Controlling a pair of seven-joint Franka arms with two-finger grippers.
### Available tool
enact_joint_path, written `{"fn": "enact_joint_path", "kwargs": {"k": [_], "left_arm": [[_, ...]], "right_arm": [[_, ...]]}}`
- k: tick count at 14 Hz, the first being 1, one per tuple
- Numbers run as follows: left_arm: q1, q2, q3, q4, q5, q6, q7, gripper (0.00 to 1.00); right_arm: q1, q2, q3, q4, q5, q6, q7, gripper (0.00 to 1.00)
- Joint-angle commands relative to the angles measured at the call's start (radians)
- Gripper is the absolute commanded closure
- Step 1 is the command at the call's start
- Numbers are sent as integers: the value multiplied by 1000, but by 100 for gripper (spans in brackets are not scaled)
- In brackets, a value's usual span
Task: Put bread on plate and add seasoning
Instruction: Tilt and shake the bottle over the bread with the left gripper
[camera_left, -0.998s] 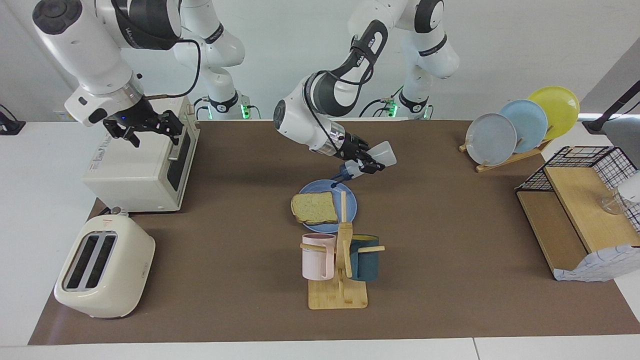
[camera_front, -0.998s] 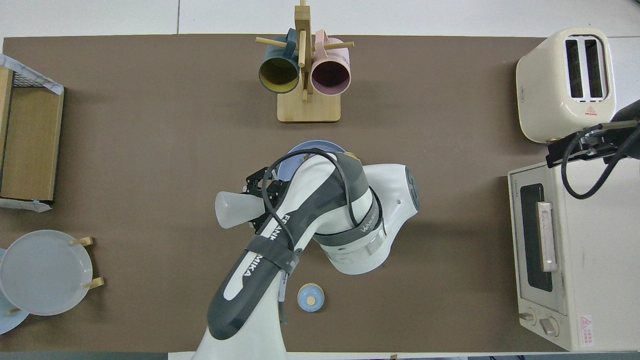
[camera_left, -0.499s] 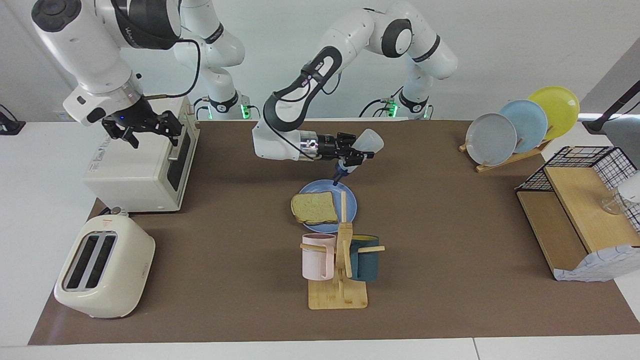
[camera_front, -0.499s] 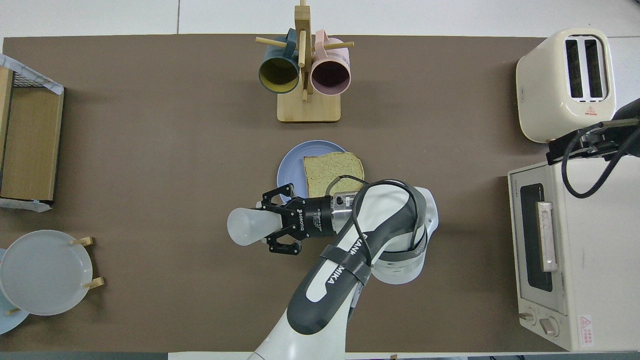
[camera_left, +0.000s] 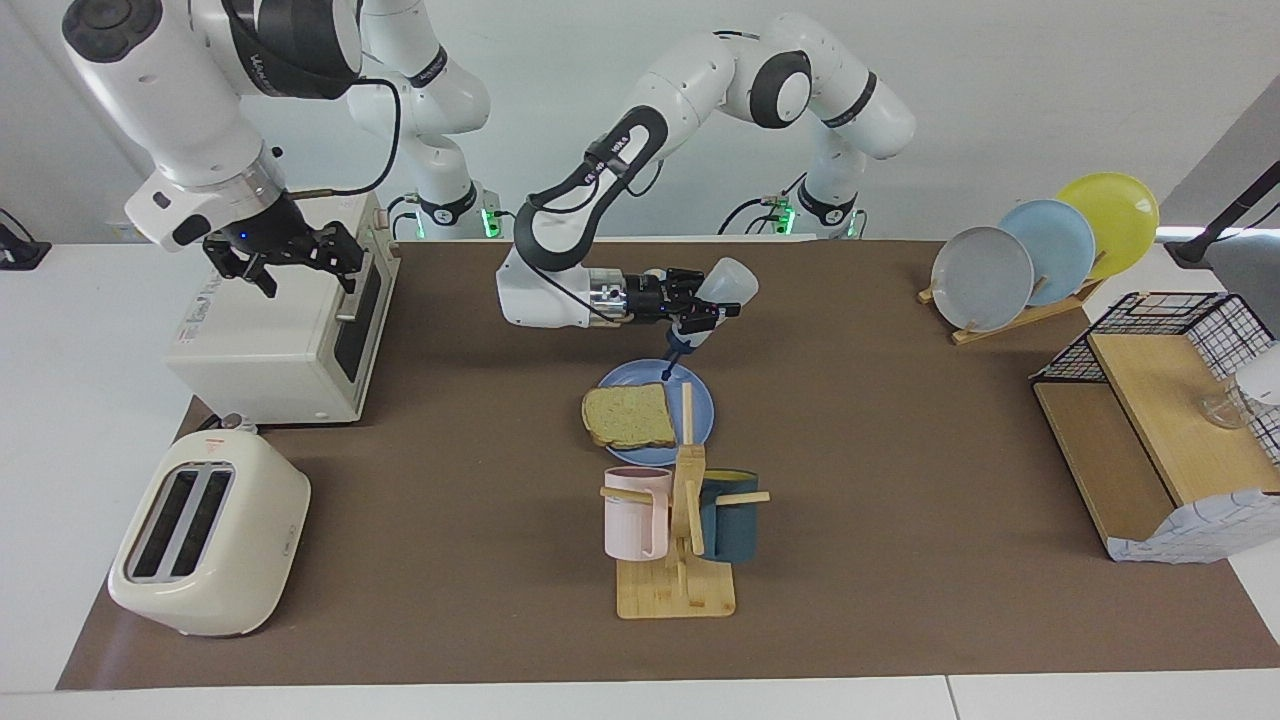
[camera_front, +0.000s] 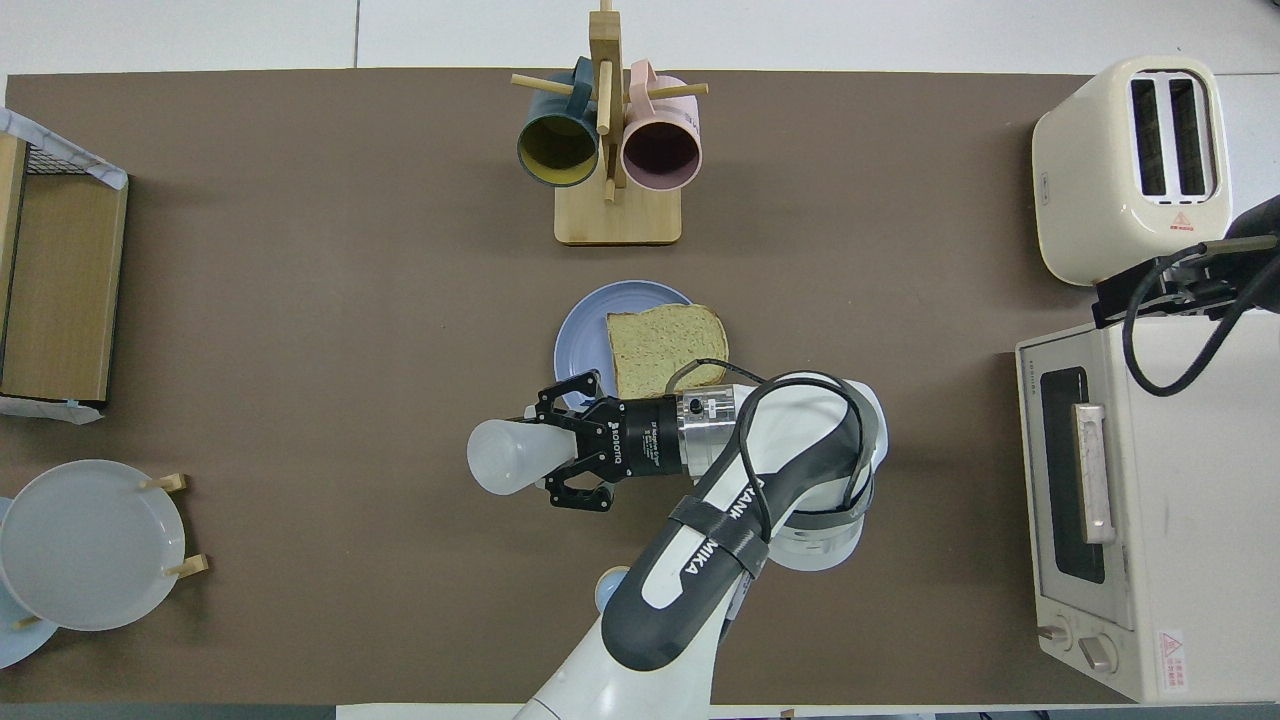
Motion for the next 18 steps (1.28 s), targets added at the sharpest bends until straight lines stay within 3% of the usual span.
{"fn": "enact_joint_path", "kwargs": {"k": [1, 6, 8, 14, 18], "left_arm": [[-42, -9, 15, 2, 82, 45, 17, 100], [-25, -8, 140, -19, 168, 273, 51, 100], [-27, -5, 140, -46, 222, 293, 114, 100], [-73, 11, 138, -92, 228, 289, 114, 100], [-10, 21, 140, -119, 271, 370, 109, 100]], "right_arm": [[-7, -6, 9, -5, 1, 26, 11, 0], [-7, -6, 12, -4, 1, 26, 11, 0], [-7, -6, 15, -4, 1, 28, 11, 0], [-7, -6, 15, -4, 1, 29, 11, 0], [-7, -6, 15, -4, 1, 29, 9, 0]]}}
